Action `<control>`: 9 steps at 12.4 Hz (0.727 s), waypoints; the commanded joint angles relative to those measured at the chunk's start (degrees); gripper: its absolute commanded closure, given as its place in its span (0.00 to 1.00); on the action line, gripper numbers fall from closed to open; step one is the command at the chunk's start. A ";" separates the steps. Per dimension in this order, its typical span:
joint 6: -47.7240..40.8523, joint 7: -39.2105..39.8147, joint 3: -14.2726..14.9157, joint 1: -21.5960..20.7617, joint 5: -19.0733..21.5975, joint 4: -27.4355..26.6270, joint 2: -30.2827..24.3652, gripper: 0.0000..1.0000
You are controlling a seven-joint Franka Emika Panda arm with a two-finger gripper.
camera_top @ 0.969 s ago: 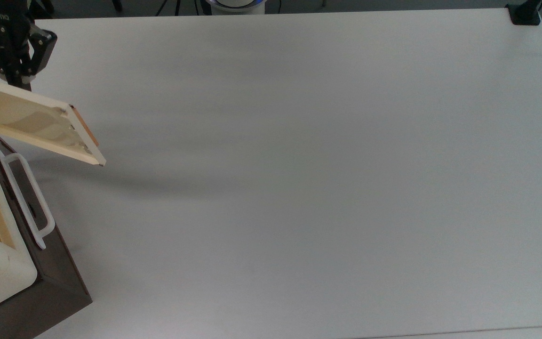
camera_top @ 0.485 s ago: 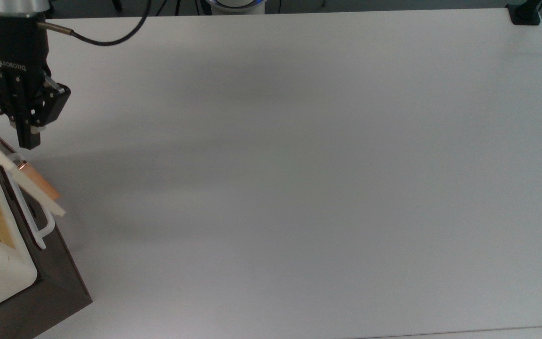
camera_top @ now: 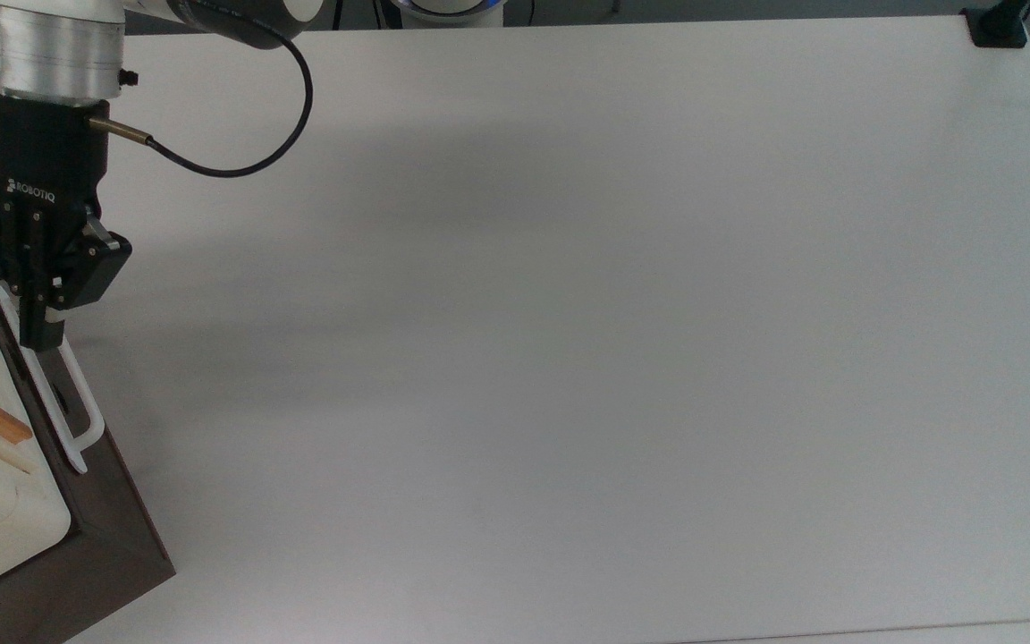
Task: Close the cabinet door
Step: 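Press the door flush against the cabinet front with the gripper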
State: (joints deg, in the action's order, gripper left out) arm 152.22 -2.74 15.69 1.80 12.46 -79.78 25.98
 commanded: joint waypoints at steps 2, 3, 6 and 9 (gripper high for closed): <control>6.32 -3.93 0.92 0.22 -0.77 0.15 1.53 0.90; 7.47 -4.28 1.01 0.66 -0.77 0.15 1.70 0.90; 9.67 -4.73 1.01 2.50 -0.59 0.24 2.23 0.90; 13.09 -5.25 0.92 3.39 -0.50 1.20 3.72 0.89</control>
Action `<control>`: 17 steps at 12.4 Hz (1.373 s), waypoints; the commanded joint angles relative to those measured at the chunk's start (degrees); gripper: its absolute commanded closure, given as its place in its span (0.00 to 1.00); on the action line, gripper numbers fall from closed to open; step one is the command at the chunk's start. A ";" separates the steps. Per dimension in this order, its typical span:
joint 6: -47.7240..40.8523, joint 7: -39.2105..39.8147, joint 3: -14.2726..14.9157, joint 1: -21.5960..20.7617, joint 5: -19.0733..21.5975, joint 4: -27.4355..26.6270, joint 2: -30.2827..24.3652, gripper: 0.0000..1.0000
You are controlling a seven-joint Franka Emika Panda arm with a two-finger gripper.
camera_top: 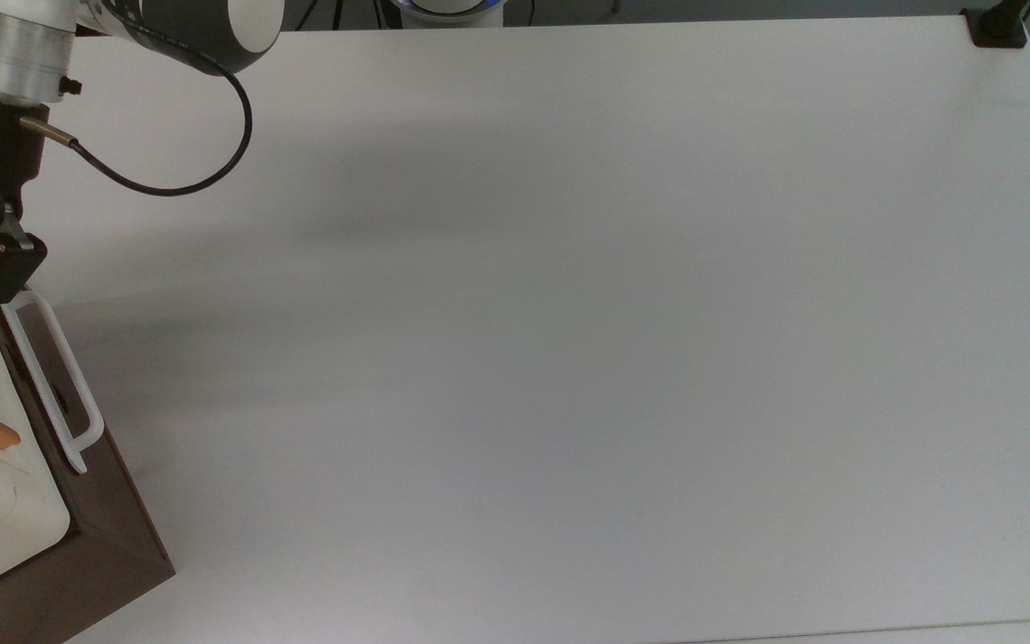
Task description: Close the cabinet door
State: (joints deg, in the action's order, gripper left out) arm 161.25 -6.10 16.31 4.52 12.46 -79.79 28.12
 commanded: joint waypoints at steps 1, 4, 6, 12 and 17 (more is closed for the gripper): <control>4.34 -2.50 0.39 1.01 -0.60 1.73 2.20 0.89; 4.25 -2.77 0.21 0.93 -0.69 1.56 2.12 0.89; 3.72 -2.69 -0.23 0.31 -0.16 1.30 1.77 0.89; -14.16 -3.04 -0.32 -4.07 -0.16 0.16 -2.45 0.89; -44.64 -2.95 -0.05 -8.99 -1.04 0.33 -7.55 0.85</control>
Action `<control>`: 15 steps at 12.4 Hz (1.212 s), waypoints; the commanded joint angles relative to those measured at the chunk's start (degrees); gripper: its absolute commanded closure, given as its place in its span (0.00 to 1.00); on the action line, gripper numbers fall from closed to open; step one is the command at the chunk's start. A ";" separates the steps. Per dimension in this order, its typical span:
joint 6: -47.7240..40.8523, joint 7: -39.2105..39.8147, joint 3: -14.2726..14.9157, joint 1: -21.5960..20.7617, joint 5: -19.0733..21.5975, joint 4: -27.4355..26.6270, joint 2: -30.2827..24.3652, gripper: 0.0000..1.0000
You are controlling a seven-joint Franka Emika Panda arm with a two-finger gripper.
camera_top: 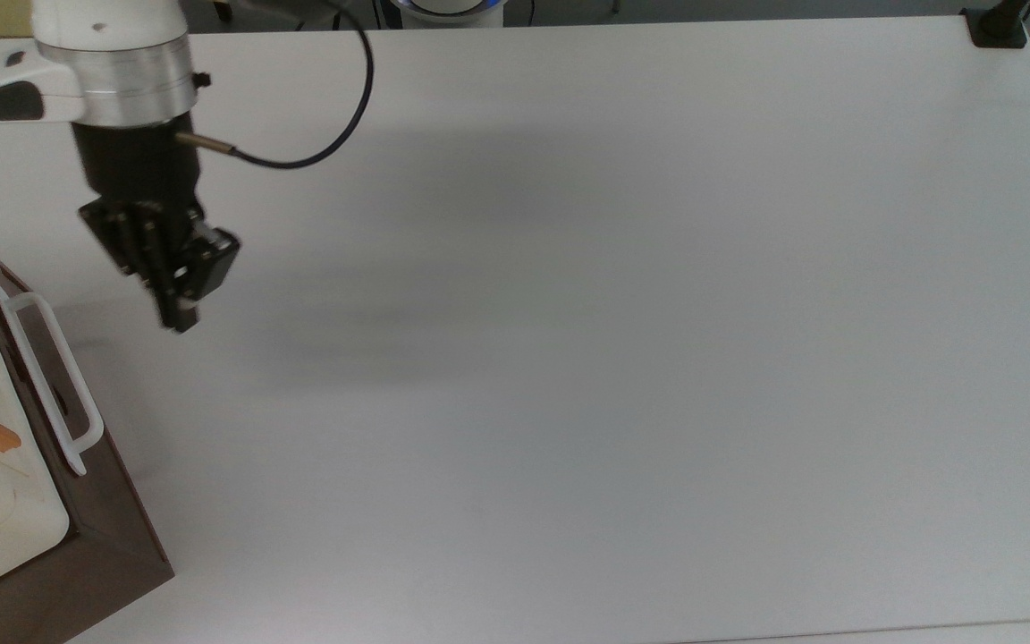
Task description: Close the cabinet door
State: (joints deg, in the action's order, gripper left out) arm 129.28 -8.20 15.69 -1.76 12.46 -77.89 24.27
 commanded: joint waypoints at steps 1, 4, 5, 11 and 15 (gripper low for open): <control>-19.43 -0.85 0.66 -3.68 -1.73 -1.48 -5.10 0.81; -34.24 -0.59 0.39 -6.67 -8.14 -2.00 -10.89 0.57; -37.23 -0.59 0.39 -7.02 -8.32 -2.79 -12.65 0.45; -39.98 7.29 0.39 -9.58 -9.99 -8.69 -17.94 0.00; -39.98 9.26 1.18 -8.96 -9.38 -8.42 -18.56 0.00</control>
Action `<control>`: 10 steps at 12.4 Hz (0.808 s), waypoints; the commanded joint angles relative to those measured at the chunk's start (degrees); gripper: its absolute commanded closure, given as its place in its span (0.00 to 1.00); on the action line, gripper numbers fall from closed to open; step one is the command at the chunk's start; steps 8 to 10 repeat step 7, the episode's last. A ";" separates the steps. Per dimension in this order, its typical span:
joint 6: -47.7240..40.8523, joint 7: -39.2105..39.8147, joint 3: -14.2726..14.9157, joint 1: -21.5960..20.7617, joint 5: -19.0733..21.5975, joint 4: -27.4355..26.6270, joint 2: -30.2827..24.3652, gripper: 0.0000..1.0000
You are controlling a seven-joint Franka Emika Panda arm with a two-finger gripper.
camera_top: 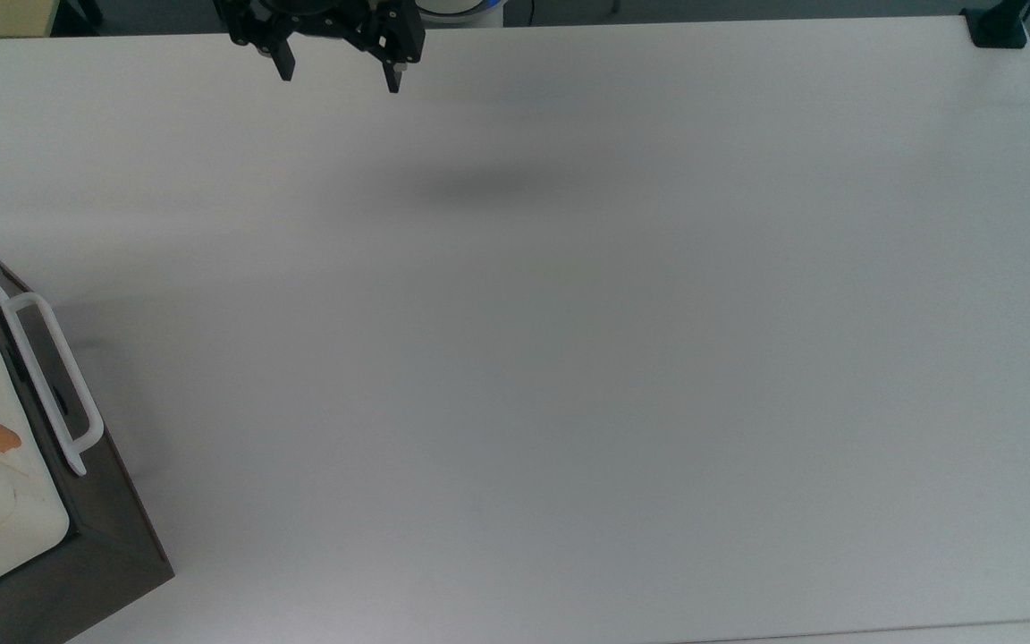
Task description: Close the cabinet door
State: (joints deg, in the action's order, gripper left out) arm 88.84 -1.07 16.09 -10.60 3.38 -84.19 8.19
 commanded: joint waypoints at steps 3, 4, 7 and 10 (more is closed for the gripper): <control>0.46 1.51 0.78 0.05 -0.39 -2.12 -2.47 0.00; 0.46 1.42 0.78 0.05 -0.39 -2.12 -2.47 0.00; 0.46 1.33 0.87 0.22 -0.39 -2.03 -2.47 0.00; 0.46 1.33 0.87 0.22 -0.39 -2.03 -2.47 0.00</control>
